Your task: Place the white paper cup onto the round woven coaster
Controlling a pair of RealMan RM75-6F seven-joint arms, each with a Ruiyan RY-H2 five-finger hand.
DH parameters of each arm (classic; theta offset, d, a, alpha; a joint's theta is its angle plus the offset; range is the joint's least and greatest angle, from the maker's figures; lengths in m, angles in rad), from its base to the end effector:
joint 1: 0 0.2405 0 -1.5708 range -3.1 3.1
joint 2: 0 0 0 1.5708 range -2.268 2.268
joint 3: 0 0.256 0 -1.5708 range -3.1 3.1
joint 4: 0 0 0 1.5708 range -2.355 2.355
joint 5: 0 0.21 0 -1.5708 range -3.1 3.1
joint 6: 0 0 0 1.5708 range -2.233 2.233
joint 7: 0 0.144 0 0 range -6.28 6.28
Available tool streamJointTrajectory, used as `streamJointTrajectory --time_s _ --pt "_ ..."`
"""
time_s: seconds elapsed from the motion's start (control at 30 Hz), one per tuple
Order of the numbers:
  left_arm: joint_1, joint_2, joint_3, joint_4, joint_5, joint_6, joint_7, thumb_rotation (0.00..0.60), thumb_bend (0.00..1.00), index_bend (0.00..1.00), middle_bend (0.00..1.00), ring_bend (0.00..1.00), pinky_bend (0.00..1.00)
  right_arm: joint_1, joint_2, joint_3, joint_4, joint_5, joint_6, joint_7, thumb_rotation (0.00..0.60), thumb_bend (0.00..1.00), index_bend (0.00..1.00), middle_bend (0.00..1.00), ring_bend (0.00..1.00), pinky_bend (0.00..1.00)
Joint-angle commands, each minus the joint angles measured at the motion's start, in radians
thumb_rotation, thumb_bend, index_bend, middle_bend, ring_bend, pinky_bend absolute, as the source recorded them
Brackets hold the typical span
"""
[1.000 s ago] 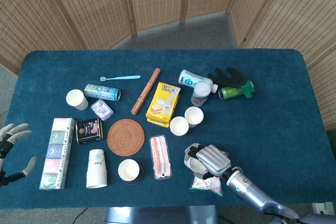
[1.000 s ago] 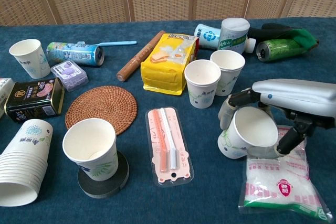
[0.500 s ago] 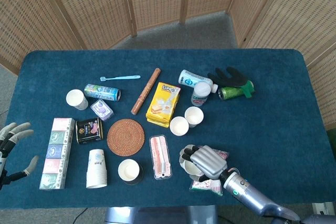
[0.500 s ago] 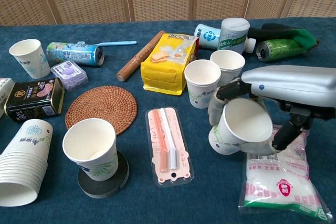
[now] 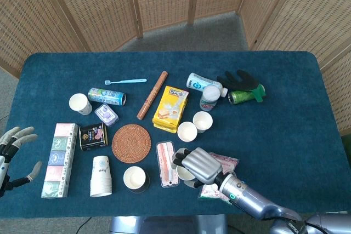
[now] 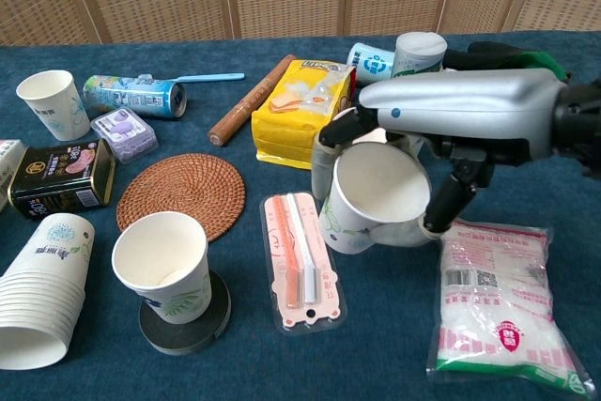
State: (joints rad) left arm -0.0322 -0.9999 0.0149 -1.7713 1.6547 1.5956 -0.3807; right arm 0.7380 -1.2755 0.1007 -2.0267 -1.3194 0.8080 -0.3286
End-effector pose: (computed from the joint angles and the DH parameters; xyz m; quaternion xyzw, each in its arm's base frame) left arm -0.2754 0.1494 0.1803 -0.5292 -0.4794 -0.5248 0.4634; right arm -0.0739 -0.2421 0.0164 0.8349 -0.3508 0.3735 0.2012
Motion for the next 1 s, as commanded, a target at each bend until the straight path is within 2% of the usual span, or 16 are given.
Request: streamJointTrajectory --time_s 0.03,0.3,0.6,1.0 --pt "-0.004 -0.003 -0.002 0.004 -0.004 -0.005 -0.003 0.502 0.42 0.21 0.17 0.05 0.00 0.038 -0.015 0.024 -0.010 0.050 -0.018 -0.041 0.600 0.36 0.36 0.29 0.21 0.61" --pt "-0.016 -0.009 -0.006 0.018 -0.009 -0.019 -0.011 0.500 0.42 0.21 0.17 0.05 0.00 0.143 -0.049 0.065 -0.015 0.195 -0.046 -0.139 0.600 0.36 0.36 0.29 0.21 0.61" --pt "-0.020 -0.013 -0.007 0.033 -0.027 -0.030 -0.027 0.500 0.42 0.21 0.17 0.05 0.00 0.279 -0.105 0.095 0.029 0.381 -0.060 -0.214 0.600 0.36 0.36 0.29 0.21 0.61" --pt "-0.014 -0.019 -0.007 0.049 -0.045 -0.032 -0.039 0.500 0.42 0.21 0.17 0.05 0.00 0.451 -0.170 0.093 0.127 0.566 -0.074 -0.272 0.600 0.36 0.36 0.29 0.21 0.61"
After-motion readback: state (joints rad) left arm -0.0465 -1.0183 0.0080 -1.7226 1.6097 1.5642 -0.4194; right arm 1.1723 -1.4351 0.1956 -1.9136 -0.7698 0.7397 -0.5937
